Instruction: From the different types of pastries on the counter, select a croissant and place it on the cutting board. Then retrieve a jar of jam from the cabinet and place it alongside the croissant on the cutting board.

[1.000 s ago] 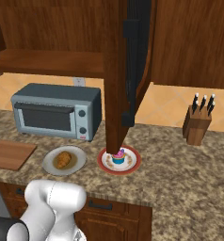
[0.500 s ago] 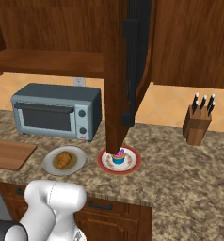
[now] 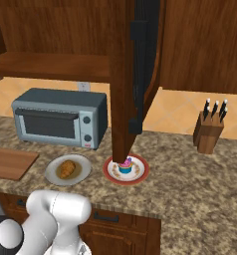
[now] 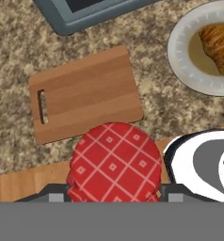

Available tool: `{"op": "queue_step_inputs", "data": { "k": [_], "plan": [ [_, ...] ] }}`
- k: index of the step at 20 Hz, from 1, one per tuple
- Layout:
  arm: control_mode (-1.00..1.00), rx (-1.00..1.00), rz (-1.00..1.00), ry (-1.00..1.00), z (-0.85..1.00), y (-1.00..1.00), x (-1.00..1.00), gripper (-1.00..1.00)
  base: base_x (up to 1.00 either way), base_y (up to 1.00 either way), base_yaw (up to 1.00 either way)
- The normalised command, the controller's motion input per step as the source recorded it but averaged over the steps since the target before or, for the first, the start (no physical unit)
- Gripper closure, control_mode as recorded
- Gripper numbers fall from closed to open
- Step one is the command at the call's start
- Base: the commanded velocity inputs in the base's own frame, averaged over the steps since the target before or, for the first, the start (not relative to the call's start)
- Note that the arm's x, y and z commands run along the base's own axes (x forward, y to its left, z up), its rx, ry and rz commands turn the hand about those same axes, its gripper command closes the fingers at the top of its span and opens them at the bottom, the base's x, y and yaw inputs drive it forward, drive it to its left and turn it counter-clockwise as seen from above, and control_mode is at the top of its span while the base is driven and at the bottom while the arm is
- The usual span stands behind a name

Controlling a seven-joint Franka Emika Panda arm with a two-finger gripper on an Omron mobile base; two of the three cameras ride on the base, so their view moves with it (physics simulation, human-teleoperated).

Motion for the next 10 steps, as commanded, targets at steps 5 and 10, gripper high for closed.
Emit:
{"op": "queue_step_inputs", "data": {
  "k": [5,10],
  "plan": [
    [-1.00,-0.07,0.00,0.08,-0.68,0.25,-0.05,1.00,0.00,0.00,0.00],
    [-1.00,0.04,0.00,-0.05,-0.09,0.41,0.60,1.00,0.00,0.00,0.00]
  ]
}}
